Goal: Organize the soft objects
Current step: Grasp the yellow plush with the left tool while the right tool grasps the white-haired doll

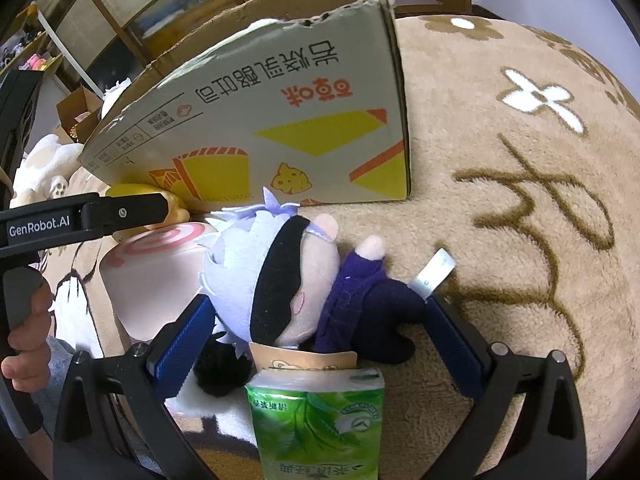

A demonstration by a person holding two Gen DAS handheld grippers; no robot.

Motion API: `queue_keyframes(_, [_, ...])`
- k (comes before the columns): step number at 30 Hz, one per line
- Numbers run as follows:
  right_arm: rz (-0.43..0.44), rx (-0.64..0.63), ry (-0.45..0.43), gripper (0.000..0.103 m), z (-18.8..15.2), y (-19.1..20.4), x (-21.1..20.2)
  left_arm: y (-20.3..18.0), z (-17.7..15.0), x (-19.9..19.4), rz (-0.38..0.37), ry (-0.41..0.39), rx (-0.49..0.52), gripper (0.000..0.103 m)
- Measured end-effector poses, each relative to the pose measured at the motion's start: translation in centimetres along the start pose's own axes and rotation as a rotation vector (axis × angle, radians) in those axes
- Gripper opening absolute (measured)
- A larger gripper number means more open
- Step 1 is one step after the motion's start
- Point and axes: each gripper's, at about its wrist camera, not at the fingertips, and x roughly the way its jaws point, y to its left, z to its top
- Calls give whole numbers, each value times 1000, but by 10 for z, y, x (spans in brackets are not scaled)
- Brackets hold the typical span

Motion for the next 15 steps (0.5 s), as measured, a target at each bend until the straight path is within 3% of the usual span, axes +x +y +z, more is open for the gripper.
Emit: queue_keyframes(15, [32,23,32,103,1,-12,6,1,-3,-4,-8,-2,-8,83])
